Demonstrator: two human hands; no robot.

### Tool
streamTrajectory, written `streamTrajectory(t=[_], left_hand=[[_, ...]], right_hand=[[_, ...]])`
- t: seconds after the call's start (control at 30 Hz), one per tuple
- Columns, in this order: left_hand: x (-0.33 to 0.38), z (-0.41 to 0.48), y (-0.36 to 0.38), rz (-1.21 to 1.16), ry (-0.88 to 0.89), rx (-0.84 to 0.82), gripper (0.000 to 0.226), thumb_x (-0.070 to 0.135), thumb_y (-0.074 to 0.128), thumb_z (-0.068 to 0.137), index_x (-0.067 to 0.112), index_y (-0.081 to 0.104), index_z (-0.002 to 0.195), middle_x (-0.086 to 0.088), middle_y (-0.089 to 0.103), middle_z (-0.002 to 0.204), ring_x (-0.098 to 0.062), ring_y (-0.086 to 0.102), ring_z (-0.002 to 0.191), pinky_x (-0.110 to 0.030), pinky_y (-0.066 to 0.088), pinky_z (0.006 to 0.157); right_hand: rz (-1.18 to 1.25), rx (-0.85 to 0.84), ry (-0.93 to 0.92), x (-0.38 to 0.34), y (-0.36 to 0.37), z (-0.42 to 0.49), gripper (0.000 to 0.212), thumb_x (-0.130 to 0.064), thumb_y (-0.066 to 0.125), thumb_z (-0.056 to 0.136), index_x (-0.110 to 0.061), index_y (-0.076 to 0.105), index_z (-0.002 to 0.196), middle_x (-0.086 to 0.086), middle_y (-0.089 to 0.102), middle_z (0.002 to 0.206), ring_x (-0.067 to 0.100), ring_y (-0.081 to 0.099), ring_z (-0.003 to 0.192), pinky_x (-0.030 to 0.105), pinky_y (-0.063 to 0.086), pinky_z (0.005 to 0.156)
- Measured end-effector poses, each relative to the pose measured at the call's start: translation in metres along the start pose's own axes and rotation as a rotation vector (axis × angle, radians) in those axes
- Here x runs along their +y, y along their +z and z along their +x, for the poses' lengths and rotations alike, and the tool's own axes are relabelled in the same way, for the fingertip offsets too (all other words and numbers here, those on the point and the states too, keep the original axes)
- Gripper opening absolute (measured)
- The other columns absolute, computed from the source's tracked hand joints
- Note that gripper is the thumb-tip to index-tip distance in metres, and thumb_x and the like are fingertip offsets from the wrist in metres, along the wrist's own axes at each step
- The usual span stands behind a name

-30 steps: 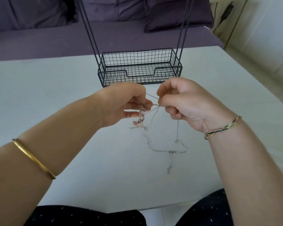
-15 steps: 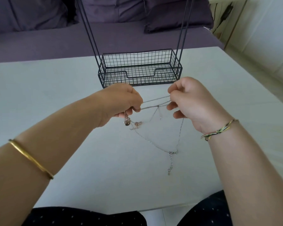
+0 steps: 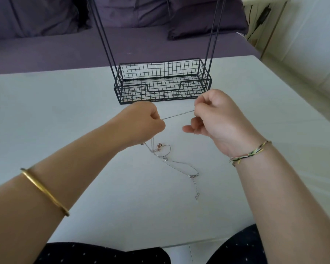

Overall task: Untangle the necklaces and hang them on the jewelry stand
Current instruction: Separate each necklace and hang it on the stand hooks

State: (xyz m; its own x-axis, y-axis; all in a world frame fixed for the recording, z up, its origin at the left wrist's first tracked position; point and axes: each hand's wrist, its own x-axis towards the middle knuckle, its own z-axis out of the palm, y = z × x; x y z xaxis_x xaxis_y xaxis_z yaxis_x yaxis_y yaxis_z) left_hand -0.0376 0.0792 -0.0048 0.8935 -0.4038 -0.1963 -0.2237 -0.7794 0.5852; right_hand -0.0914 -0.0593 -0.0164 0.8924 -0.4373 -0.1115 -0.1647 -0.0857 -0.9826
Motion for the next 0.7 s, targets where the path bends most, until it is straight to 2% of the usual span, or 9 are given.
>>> streamTrajectory(t=[0.1, 0.2, 0.27, 0.4, 0.53, 0.6, 0.7], left_hand=[[-0.001, 0.002, -0.001, 0.005, 0.03, 0.06, 0.019, 0.012, 0.047, 0.087, -0.003, 0.057, 0.088, -0.017, 0.069, 0.089, -0.027, 0.063, 0.068, -0.028, 0.045, 0.059], [-0.006, 0.005, -0.006, -0.045, 0.014, 0.101, 0.013, 0.008, 0.045, 0.087, 0.007, 0.058, 0.086, -0.006, 0.068, 0.084, -0.021, 0.062, 0.063, -0.024, 0.045, 0.052], [-0.011, 0.006, -0.009, -0.096, -0.009, 0.073, 0.013, 0.004, 0.048, 0.087, 0.011, 0.059, 0.085, -0.005, 0.067, 0.08, -0.016, 0.06, 0.059, -0.023, 0.046, 0.053], [-0.015, 0.005, -0.011, -0.107, -0.045, 0.007, 0.015, 0.0, 0.055, 0.085, 0.013, 0.062, 0.086, -0.004, 0.068, 0.071, -0.013, 0.063, 0.063, -0.024, 0.046, 0.059], [-0.012, 0.003, -0.015, -0.247, -0.088, -0.093, 0.023, -0.011, 0.058, 0.083, 0.01, 0.064, 0.088, -0.009, 0.069, 0.078, -0.018, 0.064, 0.07, -0.032, 0.053, 0.077], [-0.01, 0.001, -0.017, -0.315, -0.106, -0.146, 0.023, -0.011, 0.055, 0.086, 0.009, 0.065, 0.09, -0.008, 0.071, 0.077, -0.013, 0.065, 0.067, -0.029, 0.054, 0.076], [-0.006, -0.002, -0.017, -0.404, -0.114, -0.206, 0.02, -0.009, 0.055, 0.087, 0.007, 0.066, 0.092, -0.006, 0.072, 0.075, -0.007, 0.066, 0.059, -0.022, 0.055, 0.065]], right_hand=[[-0.169, -0.004, -0.04, 0.002, -0.005, 0.002, 0.017, -0.002, 0.045, 0.087, -0.016, 0.049, 0.079, -0.003, 0.045, 0.067, 0.006, 0.044, 0.046, 0.031, 0.05, 0.058], [-0.287, 0.002, -0.102, 0.004, -0.012, 0.004, 0.016, 0.001, 0.056, 0.08, -0.015, 0.056, 0.083, -0.005, 0.049, 0.067, 0.008, 0.043, 0.053, 0.014, 0.037, 0.044], [-0.324, 0.027, -0.133, 0.007, -0.015, 0.006, 0.02, 0.006, 0.055, 0.079, -0.014, 0.058, 0.083, -0.005, 0.048, 0.065, 0.007, 0.042, 0.051, 0.01, 0.031, 0.037], [-0.345, 0.085, -0.117, 0.011, -0.015, 0.011, 0.022, 0.008, 0.053, 0.079, -0.013, 0.057, 0.077, -0.005, 0.046, 0.063, 0.009, 0.041, 0.051, 0.009, 0.027, 0.034], [-0.332, 0.139, -0.043, 0.013, -0.018, 0.015, 0.028, 0.007, 0.05, 0.079, -0.014, 0.047, 0.061, -0.002, 0.042, 0.056, 0.013, 0.037, 0.046, 0.015, 0.027, 0.035], [-0.338, 0.144, -0.033, 0.015, -0.019, 0.017, 0.03, 0.006, 0.049, 0.081, -0.014, 0.048, 0.059, -0.001, 0.043, 0.056, 0.014, 0.037, 0.047, 0.02, 0.028, 0.042], [-0.336, 0.147, -0.037, 0.018, -0.02, 0.02, 0.022, 0.004, 0.05, 0.083, -0.01, 0.057, 0.069, -0.003, 0.045, 0.058, 0.011, 0.038, 0.05, 0.022, 0.027, 0.046]])
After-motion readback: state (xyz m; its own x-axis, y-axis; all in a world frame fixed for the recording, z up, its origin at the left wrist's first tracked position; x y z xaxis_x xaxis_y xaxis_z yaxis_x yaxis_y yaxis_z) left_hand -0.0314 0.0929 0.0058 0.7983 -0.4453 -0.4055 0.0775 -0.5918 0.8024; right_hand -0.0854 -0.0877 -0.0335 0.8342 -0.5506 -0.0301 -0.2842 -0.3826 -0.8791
